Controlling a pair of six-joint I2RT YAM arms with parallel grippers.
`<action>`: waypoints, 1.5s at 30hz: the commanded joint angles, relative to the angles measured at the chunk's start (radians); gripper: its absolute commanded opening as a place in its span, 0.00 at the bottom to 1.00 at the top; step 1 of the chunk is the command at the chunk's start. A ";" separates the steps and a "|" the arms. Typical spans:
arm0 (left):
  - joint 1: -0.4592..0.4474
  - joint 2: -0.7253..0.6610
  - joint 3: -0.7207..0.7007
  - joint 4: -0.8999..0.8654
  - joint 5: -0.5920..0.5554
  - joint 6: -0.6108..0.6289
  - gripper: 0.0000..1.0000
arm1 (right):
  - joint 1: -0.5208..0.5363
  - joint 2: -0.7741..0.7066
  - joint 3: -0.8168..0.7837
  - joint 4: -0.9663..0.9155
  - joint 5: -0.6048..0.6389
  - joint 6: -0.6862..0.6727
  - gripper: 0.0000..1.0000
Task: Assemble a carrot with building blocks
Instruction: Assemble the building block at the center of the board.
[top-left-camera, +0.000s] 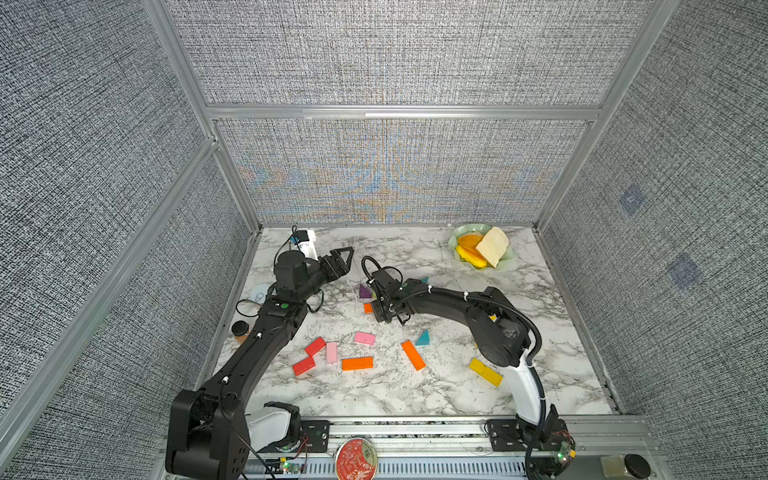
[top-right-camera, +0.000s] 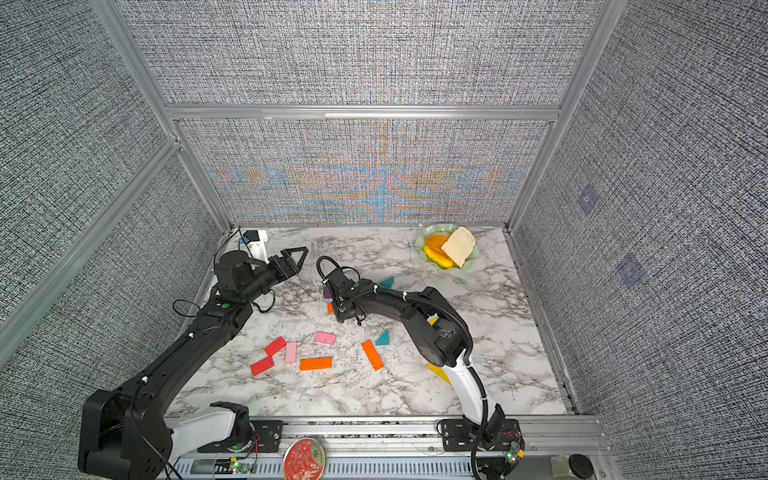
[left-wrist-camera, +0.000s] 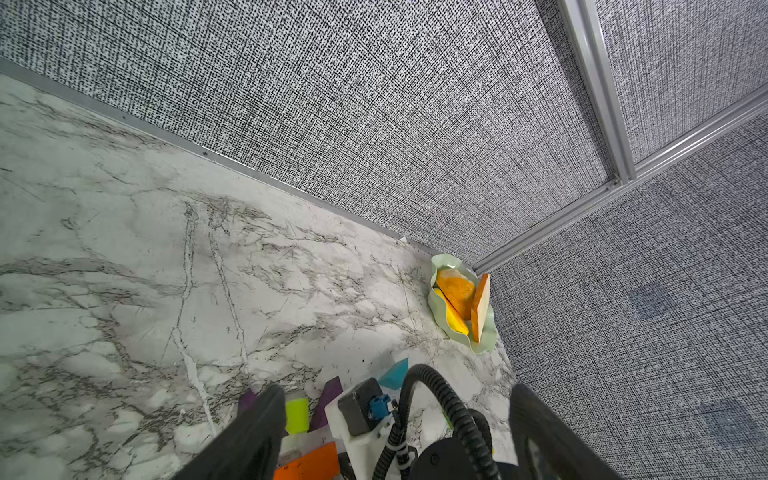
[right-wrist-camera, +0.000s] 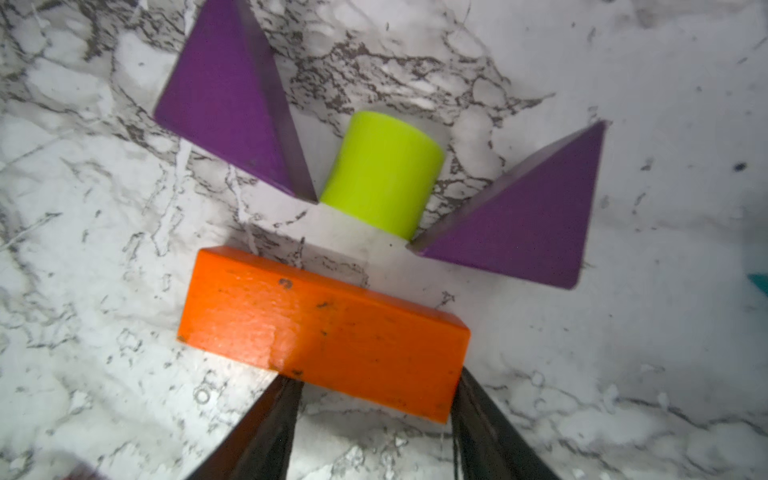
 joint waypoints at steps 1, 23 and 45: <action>0.002 0.004 0.008 0.005 0.003 0.016 0.85 | 0.000 0.003 0.013 -0.007 0.010 -0.002 0.61; 0.001 0.000 0.009 0.005 0.008 0.012 0.85 | -0.004 0.019 0.020 -0.008 0.045 0.101 0.66; 0.001 0.002 0.009 0.007 0.011 0.010 0.85 | -0.012 0.029 0.034 -0.012 0.053 0.112 0.68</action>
